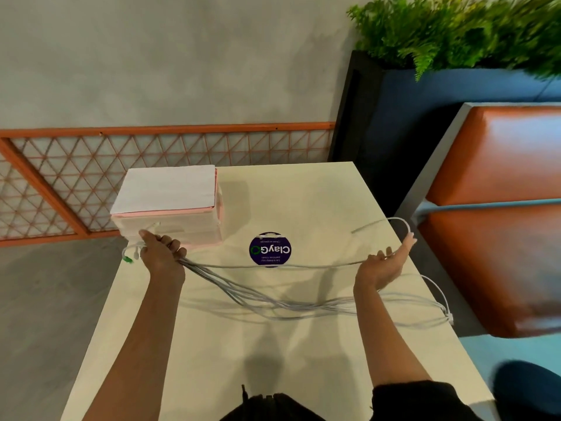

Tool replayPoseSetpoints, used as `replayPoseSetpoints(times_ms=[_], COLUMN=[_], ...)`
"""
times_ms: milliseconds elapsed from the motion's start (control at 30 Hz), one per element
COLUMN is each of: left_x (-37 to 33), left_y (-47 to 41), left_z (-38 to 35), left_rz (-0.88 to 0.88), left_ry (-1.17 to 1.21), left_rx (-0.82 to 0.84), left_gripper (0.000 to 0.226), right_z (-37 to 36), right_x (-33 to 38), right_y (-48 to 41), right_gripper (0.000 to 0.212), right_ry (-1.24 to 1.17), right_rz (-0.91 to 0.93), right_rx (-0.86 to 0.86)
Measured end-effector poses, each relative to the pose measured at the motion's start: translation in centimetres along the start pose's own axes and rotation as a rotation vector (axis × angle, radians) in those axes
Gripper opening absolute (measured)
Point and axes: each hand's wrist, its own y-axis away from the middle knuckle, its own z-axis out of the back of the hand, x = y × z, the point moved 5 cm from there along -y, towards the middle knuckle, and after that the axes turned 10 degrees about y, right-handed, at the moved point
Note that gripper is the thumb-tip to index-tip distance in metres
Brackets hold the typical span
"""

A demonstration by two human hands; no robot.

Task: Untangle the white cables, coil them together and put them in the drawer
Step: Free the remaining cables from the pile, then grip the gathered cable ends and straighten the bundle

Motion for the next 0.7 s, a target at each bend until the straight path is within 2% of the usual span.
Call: replayPoseSetpoints(times_ms=[67,133,200,300,400,467,567,700], left_x=[0.0,-0.1,-0.2,-0.3,-0.3,-0.3,-0.2,-0.2], left_y=[0.1,0.2,0.4,0.5,0.6,0.6,0.6,0.6], left_z=[-0.1,-0.2,-0.3,-0.1,0.0,0.1,0.1,-0.2], left_rz=[0.002,0.003,0.003,0.004,0.007,0.006,0.003,0.004], left_ry=[-0.004,0.001,0.002,-0.006,-0.016,-0.022,-0.029,-0.026], left_rx=[0.003,0.008,0.013,0.008,0.01,0.007,0.011,0.023], left_gripper=[0.042,0.042,0.042,0.042,0.042,0.042,0.042,0.042], right_z=[-0.1,-0.6,-1.2,-2.3,-3.0,-3.5,-4.2,-3.9], right_x=[0.7,1.3,0.8,-0.7,-0.8,-0.5,0.9,3.8], right_y=[0.0,-0.7,-1.3,-1.2,-0.7,-0.4,-0.1,-0.5], right_gripper=[0.052,0.062,0.059,0.03,0.032,0.033,0.036,0.045], right_ry=[0.02,0.162,0.14,-0.044,-0.092,-0.073,-0.029,0.094], right_rz=[0.106,0.162,-0.021,-0.303,-0.33,-0.29,-0.129,0.171], right_rx=[-0.003,-0.059,-0.101,0.018,0.129,0.188,0.271,0.199])
